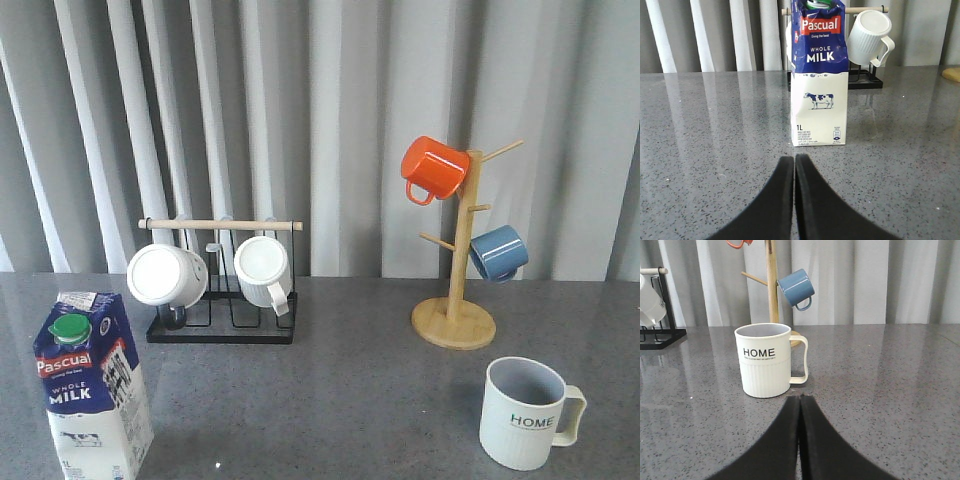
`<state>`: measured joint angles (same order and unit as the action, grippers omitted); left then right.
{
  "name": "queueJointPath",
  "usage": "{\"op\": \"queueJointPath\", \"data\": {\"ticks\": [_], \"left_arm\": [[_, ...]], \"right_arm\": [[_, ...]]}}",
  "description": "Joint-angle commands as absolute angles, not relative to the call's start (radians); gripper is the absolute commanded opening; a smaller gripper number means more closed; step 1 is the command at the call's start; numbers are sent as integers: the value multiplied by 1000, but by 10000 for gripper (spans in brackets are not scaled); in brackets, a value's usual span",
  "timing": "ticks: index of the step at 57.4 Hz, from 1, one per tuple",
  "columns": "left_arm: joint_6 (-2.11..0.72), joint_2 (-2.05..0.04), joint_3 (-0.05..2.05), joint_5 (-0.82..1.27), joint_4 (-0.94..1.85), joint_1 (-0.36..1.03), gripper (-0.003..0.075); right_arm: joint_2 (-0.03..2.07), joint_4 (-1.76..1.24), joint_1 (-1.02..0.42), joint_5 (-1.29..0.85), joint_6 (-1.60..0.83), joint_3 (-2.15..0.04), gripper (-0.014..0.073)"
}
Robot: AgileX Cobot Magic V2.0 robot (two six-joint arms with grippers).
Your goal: Place milk next to cup
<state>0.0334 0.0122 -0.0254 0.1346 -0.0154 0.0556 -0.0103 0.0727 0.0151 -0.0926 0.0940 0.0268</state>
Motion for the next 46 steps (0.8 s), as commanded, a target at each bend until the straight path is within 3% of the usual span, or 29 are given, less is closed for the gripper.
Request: {"op": "queueJointPath", "data": {"ticks": [1, 46], "left_arm": [[38, 23, -8, 67, -13, 53, -6], [38, 23, 0, 10, -13, 53, -6]], "right_arm": [[-23, 78, 20, -19, 90, 36, -9], [-23, 78, 20, -19, 90, 36, -9]]}}
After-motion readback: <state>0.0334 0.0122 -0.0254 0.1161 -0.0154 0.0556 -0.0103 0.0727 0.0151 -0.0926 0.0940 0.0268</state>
